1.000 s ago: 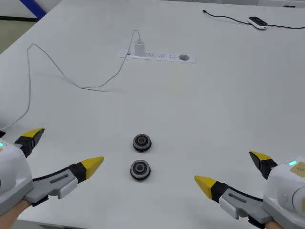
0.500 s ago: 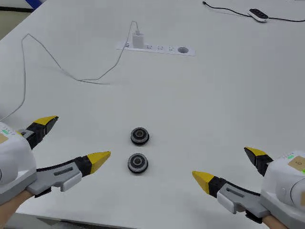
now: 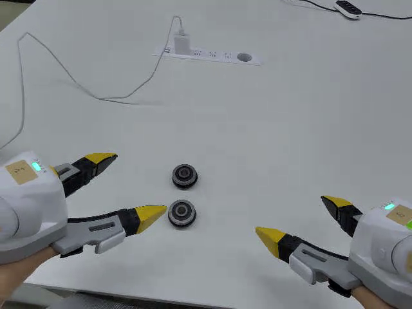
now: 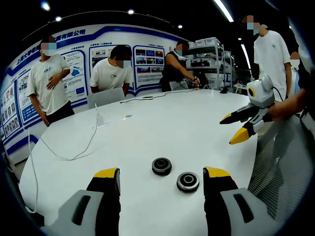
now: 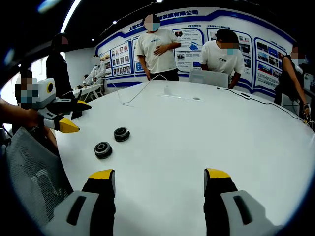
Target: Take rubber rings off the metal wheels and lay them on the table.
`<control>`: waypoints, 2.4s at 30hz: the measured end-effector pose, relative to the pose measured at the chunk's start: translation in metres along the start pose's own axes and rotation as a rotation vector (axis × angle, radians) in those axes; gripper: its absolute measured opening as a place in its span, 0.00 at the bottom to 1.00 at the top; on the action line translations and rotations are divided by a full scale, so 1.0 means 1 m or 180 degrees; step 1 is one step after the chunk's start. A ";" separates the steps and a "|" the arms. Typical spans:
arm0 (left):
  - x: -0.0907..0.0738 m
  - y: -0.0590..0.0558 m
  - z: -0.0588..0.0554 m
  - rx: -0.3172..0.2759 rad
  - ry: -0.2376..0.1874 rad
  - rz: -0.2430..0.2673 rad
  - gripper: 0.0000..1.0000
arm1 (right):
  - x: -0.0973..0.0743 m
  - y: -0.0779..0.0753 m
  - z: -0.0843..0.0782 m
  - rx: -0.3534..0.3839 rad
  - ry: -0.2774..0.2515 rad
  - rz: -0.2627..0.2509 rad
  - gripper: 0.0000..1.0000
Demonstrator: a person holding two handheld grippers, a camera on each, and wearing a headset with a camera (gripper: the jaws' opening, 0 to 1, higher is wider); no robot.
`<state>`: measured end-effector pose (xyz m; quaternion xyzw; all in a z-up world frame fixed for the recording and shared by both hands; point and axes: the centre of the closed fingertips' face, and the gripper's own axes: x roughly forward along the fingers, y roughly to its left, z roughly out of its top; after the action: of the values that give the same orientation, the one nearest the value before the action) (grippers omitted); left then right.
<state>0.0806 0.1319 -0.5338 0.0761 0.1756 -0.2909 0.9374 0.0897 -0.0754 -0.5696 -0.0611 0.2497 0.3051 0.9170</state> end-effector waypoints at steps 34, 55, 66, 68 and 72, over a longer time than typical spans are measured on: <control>0.039 -0.047 -0.034 0.0367 0.0342 -0.0867 0.28 | 0.005 0.011 -0.009 0.0098 0.0121 0.0177 0.69; 0.046 -0.049 -0.045 0.0358 0.0453 -0.0898 0.18 | 0.006 0.012 -0.010 0.0132 0.0131 0.0196 0.69; 0.048 -0.051 -0.045 0.0456 0.0500 -0.0971 0.15 | 0.007 0.012 -0.010 0.0161 0.0126 0.0196 0.68; 0.048 -0.052 -0.045 0.0496 0.0514 -0.0983 0.15 | 0.007 0.012 -0.010 0.0163 0.0124 0.0197 0.68; 0.048 -0.052 -0.045 0.0568 0.0544 -0.1009 0.15 | 0.007 0.013 -0.010 0.0162 0.0122 0.0204 0.68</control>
<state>0.0745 0.0751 -0.5952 0.1547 0.2378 -0.4417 0.8511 0.0825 -0.0642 -0.5809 -0.0355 0.2767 0.3267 0.9030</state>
